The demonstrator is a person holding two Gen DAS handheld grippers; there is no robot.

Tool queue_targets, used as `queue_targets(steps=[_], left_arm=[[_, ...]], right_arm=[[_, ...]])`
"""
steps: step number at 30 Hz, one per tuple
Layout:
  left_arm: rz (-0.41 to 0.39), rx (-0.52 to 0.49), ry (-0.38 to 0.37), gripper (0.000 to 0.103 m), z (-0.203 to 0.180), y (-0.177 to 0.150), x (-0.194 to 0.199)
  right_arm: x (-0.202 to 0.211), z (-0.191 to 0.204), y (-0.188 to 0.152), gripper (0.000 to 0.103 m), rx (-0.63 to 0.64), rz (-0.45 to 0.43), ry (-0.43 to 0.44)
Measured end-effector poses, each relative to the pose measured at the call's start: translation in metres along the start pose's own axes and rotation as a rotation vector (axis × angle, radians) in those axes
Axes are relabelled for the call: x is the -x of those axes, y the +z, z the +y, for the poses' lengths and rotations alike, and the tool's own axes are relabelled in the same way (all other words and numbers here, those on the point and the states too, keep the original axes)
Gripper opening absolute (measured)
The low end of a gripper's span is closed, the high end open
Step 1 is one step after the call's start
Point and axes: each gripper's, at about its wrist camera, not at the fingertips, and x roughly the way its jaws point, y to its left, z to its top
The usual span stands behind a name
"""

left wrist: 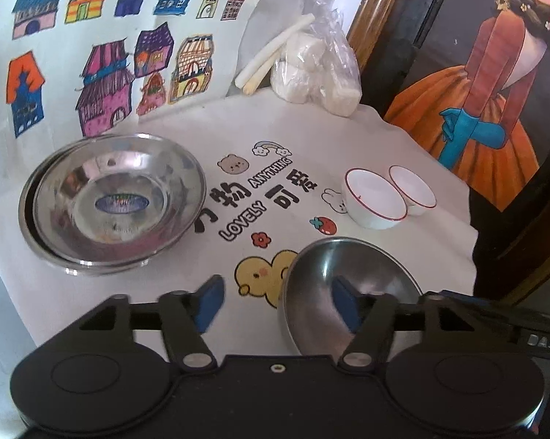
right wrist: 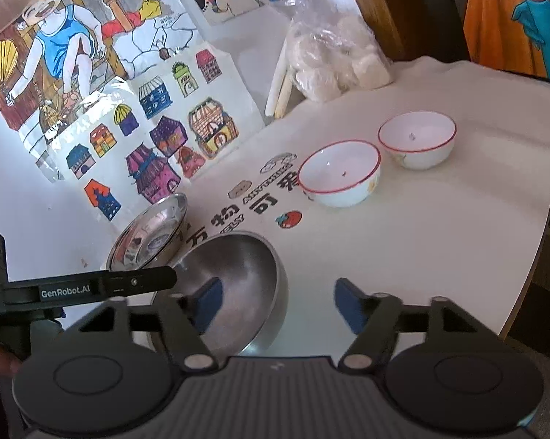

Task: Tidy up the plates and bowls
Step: 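Move both tools to the nearer white red-rimmed bowl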

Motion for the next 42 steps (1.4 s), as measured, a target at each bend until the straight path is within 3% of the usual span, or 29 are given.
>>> queue_targets(steps=[3, 8, 16, 25, 34, 42], left_arm=[[-0.016, -0.019, 0.022, 0.089, -0.005, 0.006, -0.005], [-0.050, -0.068, 0.066, 0.102, -0.014, 0.022, -0.011], [-0.021, -0.171, 0.084, 0.102, -0.028, 0.054, -0.035], [-0.067, -0.206, 0.091, 0.102, -0.057, 0.092, -0.069], [0.016, -0.282, 0.111, 0.102, -0.072, 0.102, -0.126], [0.058, -0.308, 0.122, 0.102, -0.073, 0.102, -0.148]], right_arm=[[0.001, -0.001, 0.002, 0.090, 0.002, -0.020, -0.009], [0.003, -0.005, 0.006, 0.103, 0.014, -0.074, -0.047], [-0.002, -0.030, 0.016, 0.103, -0.026, -0.140, -0.157], [-0.017, -0.054, 0.035, 0.103, -0.099, -0.230, -0.268], [-0.038, -0.052, 0.043, 0.103, -0.042, -0.227, -0.314], [-0.055, -0.062, 0.045, 0.103, -0.060, -0.199, -0.320]])
